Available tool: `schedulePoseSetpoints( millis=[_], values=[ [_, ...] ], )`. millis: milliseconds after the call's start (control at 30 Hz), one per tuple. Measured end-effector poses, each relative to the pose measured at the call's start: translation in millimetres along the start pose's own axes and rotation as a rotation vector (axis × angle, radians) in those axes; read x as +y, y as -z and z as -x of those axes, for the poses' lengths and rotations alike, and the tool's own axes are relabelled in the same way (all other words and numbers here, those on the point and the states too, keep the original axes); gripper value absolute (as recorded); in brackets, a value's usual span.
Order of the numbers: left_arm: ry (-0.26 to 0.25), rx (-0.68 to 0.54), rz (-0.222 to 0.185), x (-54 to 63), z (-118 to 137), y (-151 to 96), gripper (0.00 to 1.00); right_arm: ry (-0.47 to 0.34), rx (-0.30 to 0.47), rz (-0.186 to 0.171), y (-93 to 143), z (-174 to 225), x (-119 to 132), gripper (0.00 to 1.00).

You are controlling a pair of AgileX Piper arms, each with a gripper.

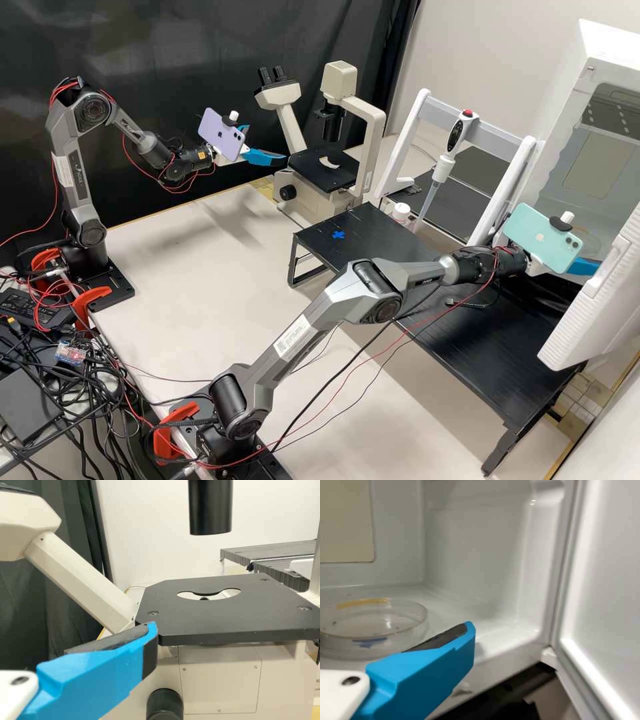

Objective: Move the petri dish to the incubator

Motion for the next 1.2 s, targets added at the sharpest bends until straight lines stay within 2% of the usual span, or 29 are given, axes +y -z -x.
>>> schedulePoseSetpoints(
  millis=[33, 100, 133, 333, 367, 400, 500, 567, 633, 833, 1000, 1200],
  values=[
    [0.000, 0.000, 0.000, 0.0, 0.0, 0.0, 1.00, -0.004, -0.004, 0.010, -1.7, 2.0, 0.9, 1.00],
    [0.000, 0.000, 0.000, 0.0, 0.0, 0.0, 1.00, -0.030, -0.013, -0.026, -5.6, 8.2, 5.6, 1.00],
    [0.000, 0.000, 0.000, 0.0, 0.0, 0.0, 1.00, -0.031, -0.018, -0.019, -8.7, 10.7, 5.3, 1.00],
    [0.000, 0.000, 0.000, 0.0, 0.0, 0.0, 1.00, -0.092, 0.026, -0.066, -13.8, 31.7, 12.0, 1.00],
    [0.000, 0.000, 0.000, 0.0, 0.0, 0.0, 1.00, -0.094, 0.034, -0.055, -13.9, 34.4, 11.7, 1.00],
    [0.000, 0.000, 0.000, 0.0, 0.0, 0.0, 1.00, -0.098, 0.044, -0.071, -16.8, 40.2, 12.8, 1.00],
    [0.000, 0.000, 0.000, 0.0, 0.0, 0.0, 1.00, -0.086, 0.076, -0.065, -24.5, 55.7, 10.9, 1.00],
    [0.000, 0.000, 0.000, 0.0, 0.0, 0.0, 1.00, -0.072, 0.117, -0.055, -27.7, 78.4, 11.2, 1.00],
    [0.000, 0.000, 0.000, 0.0, 0.0, 0.0, 1.00, -0.065, 0.135, -0.074, -33.2, 96.6, 9.3, 1.00],
    [0.000, 0.000, 0.000, 0.0, 0.0, 0.0, 1.00, -0.123, 0.230, -0.120, -37.3, 167.3, 11.0, 1.00],
    [0.000, 0.000, 0.000, 0.0, 0.0, 0.0, 1.00, -0.166, 0.329, -0.121, -37.8, 228.0, 4.6, 1.00],
    [0.000, 0.000, 0.000, 0.0, 0.0, 0.0, 1.00, -0.203, 0.448, -0.101, -38.3, 291.2, -4.6, 1.00]
  ],
)
